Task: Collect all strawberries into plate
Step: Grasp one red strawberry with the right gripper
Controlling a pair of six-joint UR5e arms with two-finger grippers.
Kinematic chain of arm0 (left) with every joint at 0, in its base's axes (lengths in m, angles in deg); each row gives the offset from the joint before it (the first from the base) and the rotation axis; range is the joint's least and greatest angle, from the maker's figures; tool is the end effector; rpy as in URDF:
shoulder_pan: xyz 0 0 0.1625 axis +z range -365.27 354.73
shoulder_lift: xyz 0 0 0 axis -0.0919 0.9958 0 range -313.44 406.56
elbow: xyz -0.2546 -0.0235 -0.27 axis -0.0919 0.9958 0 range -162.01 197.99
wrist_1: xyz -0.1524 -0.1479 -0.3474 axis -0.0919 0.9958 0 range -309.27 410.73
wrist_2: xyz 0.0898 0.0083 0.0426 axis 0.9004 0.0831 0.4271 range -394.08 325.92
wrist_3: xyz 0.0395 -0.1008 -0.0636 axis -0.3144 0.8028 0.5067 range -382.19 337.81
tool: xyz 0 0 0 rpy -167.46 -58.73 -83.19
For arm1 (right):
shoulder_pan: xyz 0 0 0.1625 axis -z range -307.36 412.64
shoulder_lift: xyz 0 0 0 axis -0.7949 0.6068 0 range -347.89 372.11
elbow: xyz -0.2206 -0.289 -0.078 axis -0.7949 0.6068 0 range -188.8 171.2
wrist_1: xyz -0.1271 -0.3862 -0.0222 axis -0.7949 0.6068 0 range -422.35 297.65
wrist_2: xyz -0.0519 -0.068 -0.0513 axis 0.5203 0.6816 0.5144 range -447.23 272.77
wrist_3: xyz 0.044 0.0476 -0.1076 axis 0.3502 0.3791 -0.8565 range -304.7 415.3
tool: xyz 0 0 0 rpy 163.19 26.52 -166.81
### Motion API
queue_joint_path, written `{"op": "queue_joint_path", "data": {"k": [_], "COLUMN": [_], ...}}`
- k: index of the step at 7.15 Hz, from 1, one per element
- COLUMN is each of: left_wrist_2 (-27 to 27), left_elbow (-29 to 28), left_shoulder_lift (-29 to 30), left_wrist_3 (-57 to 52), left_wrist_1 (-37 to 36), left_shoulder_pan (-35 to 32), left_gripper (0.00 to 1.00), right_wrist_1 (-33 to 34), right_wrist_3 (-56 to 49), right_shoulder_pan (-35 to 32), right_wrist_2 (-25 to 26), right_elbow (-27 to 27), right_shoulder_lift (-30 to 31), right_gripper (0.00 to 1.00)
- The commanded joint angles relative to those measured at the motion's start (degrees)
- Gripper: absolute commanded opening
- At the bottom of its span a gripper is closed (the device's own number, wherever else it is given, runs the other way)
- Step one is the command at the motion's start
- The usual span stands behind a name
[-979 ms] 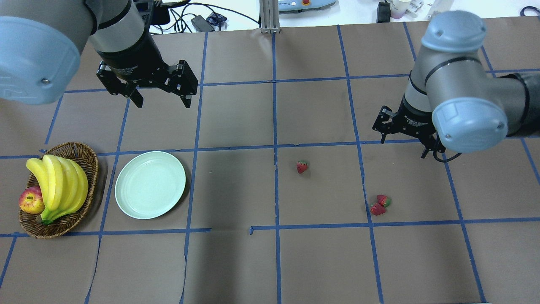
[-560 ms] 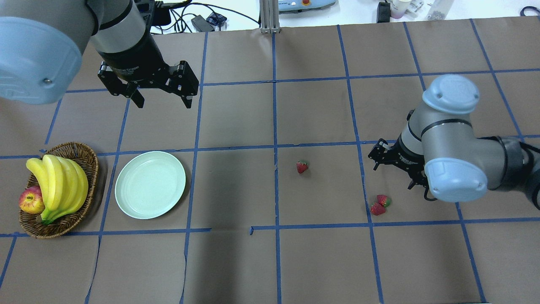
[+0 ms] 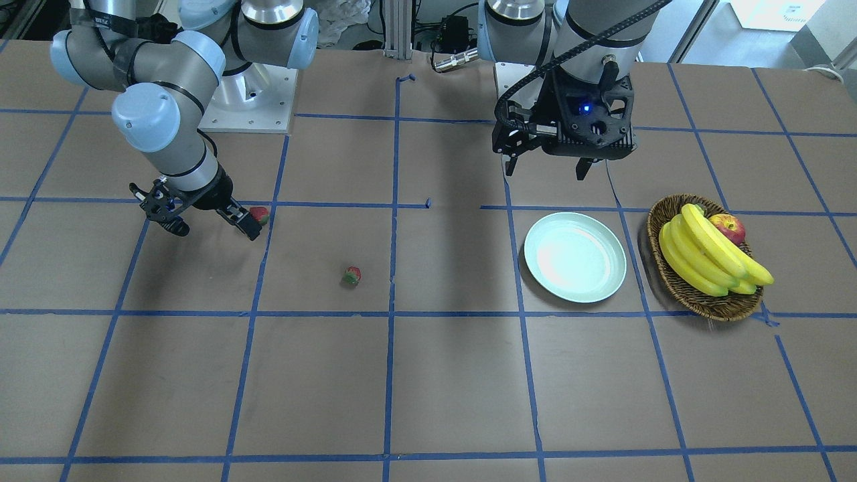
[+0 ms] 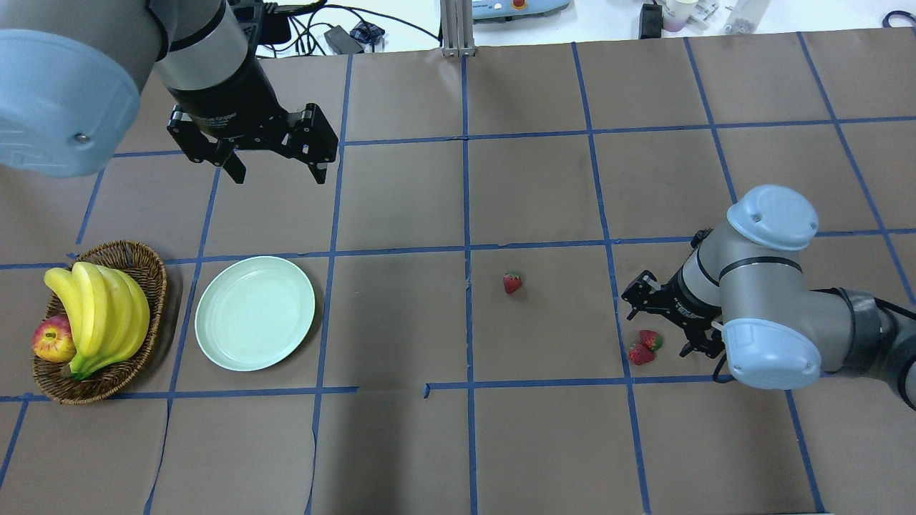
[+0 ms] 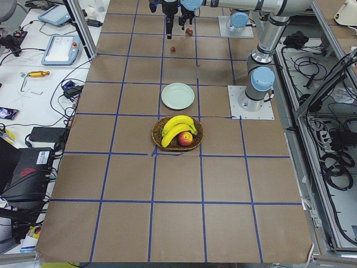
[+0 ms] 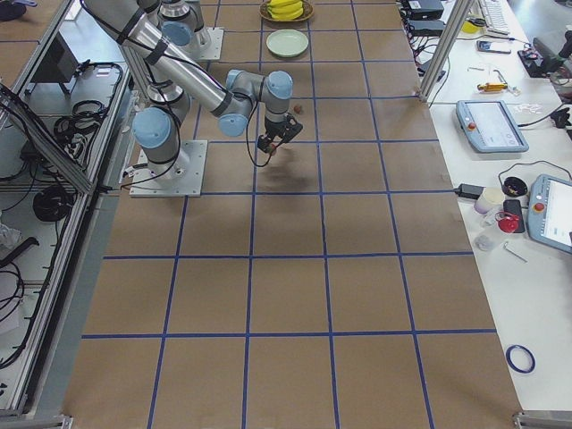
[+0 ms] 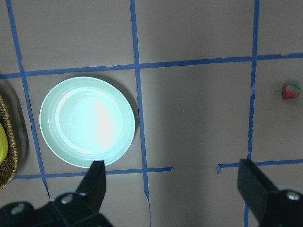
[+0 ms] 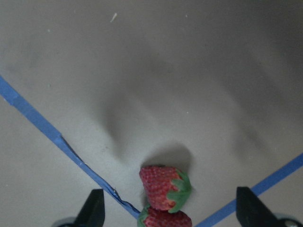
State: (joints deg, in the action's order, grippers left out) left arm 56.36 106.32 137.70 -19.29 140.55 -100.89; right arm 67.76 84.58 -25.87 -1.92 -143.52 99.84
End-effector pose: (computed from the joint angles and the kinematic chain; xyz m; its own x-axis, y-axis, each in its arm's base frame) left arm -0.1800 -0.4781 0.4135 -0.9989 0.0474 -0.0071 0.0474 0.9988 -0.0129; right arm 0.0688 -0.3826 0.1165 -0.7535 0.6573 -0.0122 0.6491 0.7469 0.1442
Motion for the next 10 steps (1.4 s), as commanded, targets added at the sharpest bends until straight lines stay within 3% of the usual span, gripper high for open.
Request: {"op": "queue_joint_path", "data": {"k": [1, 2, 4, 6, 9, 10], "left_wrist_2": [0.0, 0.0, 0.0, 0.0, 0.0, 0.0], "left_elbow": [0.0, 0.0, 0.0, 0.0, -0.1, 0.0], "left_shoulder_lift": [-0.1, -0.1, -0.1, -0.1, 0.0, 0.0], "left_wrist_3": [0.0, 0.0, 0.0, 0.0, 0.0, 0.0], "left_wrist_1": [0.0, 0.0, 0.0, 0.0, 0.0, 0.0], "left_shoulder_pan": [0.0, 0.1, 0.1, 0.0, 0.1, 0.0], "left_gripper": [1.0, 1.0, 1.0, 1.0, 1.0, 1.0], "right_wrist_1": [1.3, 1.4, 1.6, 3.0, 1.5, 2.5], "right_wrist_3": [0.0, -0.1, 0.0, 0.0, -1.2, -3.1], "right_shoulder_pan": [0.1, 0.1, 0.1, 0.1, -1.4, -4.8], "right_wrist_2": [-0.1, -0.1, -0.2, -0.1, 0.0, -0.1], "right_elbow": [-1.1, -1.1, -1.0, -0.7, 9.8, 11.8], "right_shoulder_lift": [-0.5, -0.8, -1.2, -1.9, -2.0, -2.0], "right_gripper": [0.82, 0.71, 0.33, 0.07, 0.08, 0.1]}}
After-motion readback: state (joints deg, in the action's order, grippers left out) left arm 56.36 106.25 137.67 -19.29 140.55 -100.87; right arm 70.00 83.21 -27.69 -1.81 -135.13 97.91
